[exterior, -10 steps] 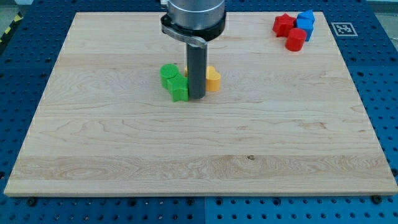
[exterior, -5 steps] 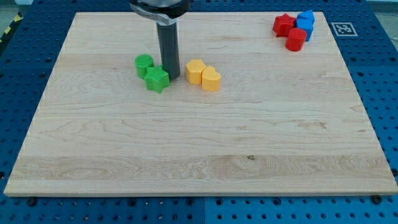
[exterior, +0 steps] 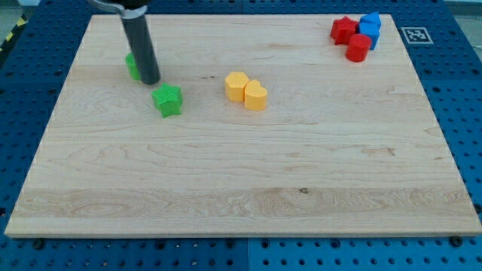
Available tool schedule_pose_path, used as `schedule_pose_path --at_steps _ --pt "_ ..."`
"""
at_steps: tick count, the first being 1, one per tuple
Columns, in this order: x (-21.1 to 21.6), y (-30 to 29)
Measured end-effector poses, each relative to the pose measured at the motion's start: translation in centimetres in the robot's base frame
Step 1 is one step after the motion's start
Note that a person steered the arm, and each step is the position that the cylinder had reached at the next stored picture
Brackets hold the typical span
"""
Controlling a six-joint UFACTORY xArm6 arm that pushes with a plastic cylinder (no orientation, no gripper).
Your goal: Move the green circle to the top left to the board
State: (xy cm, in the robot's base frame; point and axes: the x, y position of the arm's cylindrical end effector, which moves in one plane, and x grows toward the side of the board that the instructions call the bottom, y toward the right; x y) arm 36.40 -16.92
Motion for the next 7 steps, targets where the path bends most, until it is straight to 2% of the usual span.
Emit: schedule_pose_path --at_steps 3,7 --pt "-0.6 -1.0" --pt "-5.0 -5.6"
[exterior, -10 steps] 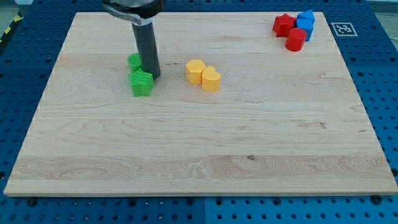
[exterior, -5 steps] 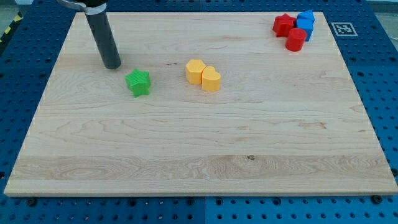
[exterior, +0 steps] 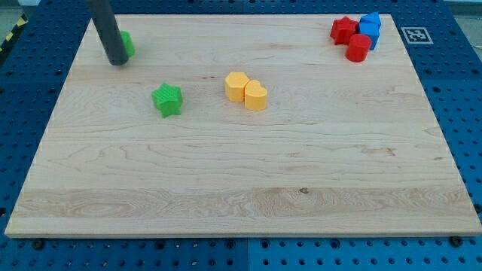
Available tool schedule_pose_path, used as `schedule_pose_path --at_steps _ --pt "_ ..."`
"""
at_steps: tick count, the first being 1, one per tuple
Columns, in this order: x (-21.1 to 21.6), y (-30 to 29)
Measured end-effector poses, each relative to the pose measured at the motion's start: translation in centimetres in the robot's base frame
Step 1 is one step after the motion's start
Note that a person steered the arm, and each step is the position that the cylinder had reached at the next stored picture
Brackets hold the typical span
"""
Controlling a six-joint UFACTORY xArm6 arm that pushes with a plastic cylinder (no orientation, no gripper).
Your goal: Move the green circle to the top left to the board
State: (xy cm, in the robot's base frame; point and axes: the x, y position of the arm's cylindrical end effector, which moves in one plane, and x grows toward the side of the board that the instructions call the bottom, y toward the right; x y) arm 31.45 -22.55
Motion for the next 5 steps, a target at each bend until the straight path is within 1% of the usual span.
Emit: schedule_pose_path --at_steps 4,5 --pt "-4.5 -0.7" --pt "-4.6 -0.7"
